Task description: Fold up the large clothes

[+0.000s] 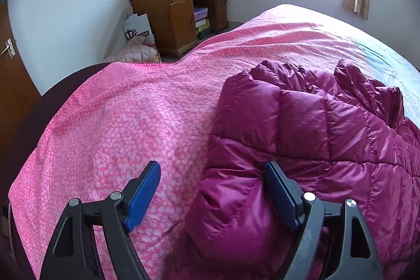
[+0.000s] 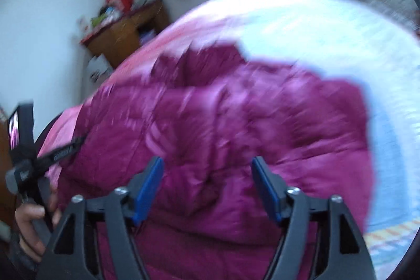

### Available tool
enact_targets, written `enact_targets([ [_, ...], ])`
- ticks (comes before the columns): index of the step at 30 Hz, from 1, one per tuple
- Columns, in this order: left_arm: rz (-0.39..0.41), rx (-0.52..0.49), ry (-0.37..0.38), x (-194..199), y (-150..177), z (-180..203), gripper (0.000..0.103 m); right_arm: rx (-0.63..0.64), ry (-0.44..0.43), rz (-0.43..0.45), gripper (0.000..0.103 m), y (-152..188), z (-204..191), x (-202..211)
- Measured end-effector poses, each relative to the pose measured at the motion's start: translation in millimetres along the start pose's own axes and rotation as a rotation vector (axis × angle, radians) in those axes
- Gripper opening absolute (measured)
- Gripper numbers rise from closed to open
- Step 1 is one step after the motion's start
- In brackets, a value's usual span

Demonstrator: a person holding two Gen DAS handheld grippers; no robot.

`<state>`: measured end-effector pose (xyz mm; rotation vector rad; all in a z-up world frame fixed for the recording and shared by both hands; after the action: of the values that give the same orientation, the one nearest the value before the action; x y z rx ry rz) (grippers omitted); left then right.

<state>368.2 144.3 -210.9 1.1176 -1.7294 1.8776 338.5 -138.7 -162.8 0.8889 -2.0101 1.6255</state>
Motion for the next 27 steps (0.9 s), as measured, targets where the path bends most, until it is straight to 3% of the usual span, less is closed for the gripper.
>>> enact_targets([
  [3,0.006,0.001,-0.012,-0.1,-0.6,1.5,0.081,0.056,0.058,0.101,0.074,-19.5,-2.8,20.4],
  [5,0.011,-0.01,-0.029,-1.7,0.0,3.7,0.081,0.114,0.065,0.11,0.055,-27.8,-15.5,17.5],
  [6,0.018,-0.02,-0.041,-1.7,0.4,4.6,0.081,0.141,0.065,0.104,0.039,-30.0,-21.5,12.6],
  [7,0.026,-0.029,-0.049,-0.9,0.4,5.3,0.081,0.174,0.068,0.088,0.034,-30.8,-28.5,3.9],
  [13,0.058,-0.054,-0.067,-3.0,3.9,8.5,0.082,0.18,0.07,-0.065,0.034,1.8,-24.4,-57.9],
  [20,0.14,-0.065,-0.108,-4.1,6.1,8.7,0.082,0.201,0.083,-0.044,0.035,6.0,-23.6,-63.4],
  [27,0.16,-0.089,-0.149,-3.9,5.8,10.3,0.082,0.197,0.08,-0.035,0.035,7.7,-22.8,-63.4],
])
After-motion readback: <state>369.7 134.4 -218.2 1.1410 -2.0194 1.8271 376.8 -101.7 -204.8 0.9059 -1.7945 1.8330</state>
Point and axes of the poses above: each gripper's, at about its wrist camera, not at the fingertips, and x roughly against the way its jaws point, z to its right, y to its underside, the point moved 10 cm from there along -x, roughly the way its jaws point
